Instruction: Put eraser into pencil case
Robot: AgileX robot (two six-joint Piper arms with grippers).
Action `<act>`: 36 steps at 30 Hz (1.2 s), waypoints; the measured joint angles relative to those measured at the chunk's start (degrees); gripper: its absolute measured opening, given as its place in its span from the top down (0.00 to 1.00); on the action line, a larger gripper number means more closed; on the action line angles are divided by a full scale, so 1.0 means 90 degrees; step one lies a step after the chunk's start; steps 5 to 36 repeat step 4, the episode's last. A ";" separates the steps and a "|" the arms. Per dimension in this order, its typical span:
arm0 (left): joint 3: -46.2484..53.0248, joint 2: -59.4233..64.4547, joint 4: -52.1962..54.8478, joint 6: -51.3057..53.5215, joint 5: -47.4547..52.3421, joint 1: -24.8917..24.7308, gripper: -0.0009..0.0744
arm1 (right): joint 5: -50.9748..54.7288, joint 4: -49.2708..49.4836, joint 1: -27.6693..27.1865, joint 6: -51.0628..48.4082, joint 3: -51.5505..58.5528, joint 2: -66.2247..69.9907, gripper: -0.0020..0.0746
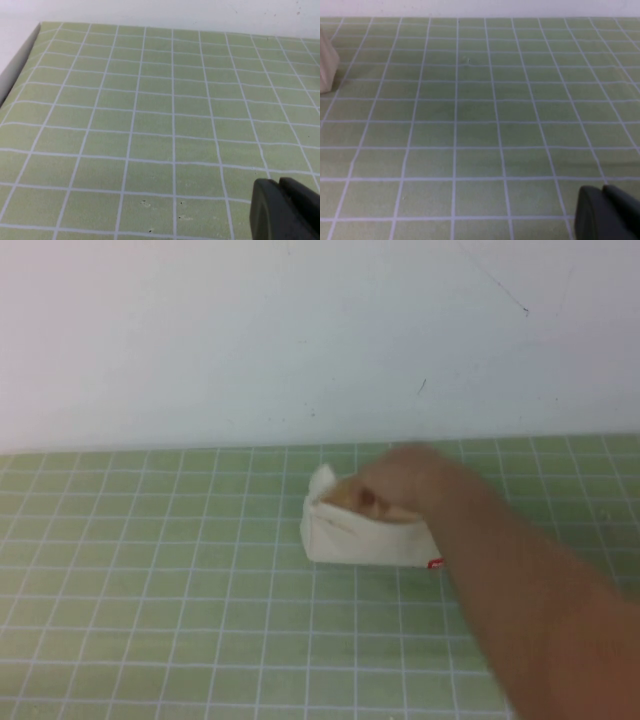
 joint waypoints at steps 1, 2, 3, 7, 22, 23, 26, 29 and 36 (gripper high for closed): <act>0.0000 0.0000 0.0000 0.0000 0.0000 0.0000 0.99 | 0.0000 0.0000 0.0000 0.0000 0.0000 0.0000 0.98; 0.0000 0.0000 0.0000 0.0000 0.0000 0.0000 0.99 | 0.0000 0.0000 0.0000 0.0000 0.0000 0.0000 0.97; 0.0000 0.0000 0.0000 0.0000 0.0000 0.0000 0.99 | 0.0000 0.0000 0.0000 0.0000 0.0000 0.0000 0.97; 0.0000 0.0000 0.0000 0.0000 0.0000 0.0000 0.99 | 0.0000 0.0000 0.0000 0.0000 0.0000 0.0000 0.97; 0.0000 0.0000 0.0000 0.0000 0.0000 0.0000 0.99 | 0.0000 0.0000 0.0000 0.0000 0.0000 0.0000 0.97; 0.0000 0.0000 0.0000 0.0000 0.0000 0.0000 0.99 | 0.0000 0.0000 0.0000 0.0000 0.0000 0.0000 0.97; 0.0000 0.0000 0.0000 0.0000 0.0000 0.0000 0.99 | 0.0000 0.0000 0.0000 0.0000 0.0000 0.0000 0.97; 0.0000 0.0000 0.0000 0.0000 0.0000 0.0000 0.99 | 0.0000 0.0000 0.0000 0.0000 0.0000 0.0000 0.97; 0.0000 0.0000 0.0000 0.0000 0.0000 0.0000 0.99 | 0.0000 0.0000 0.0000 0.0000 0.0000 0.0000 0.97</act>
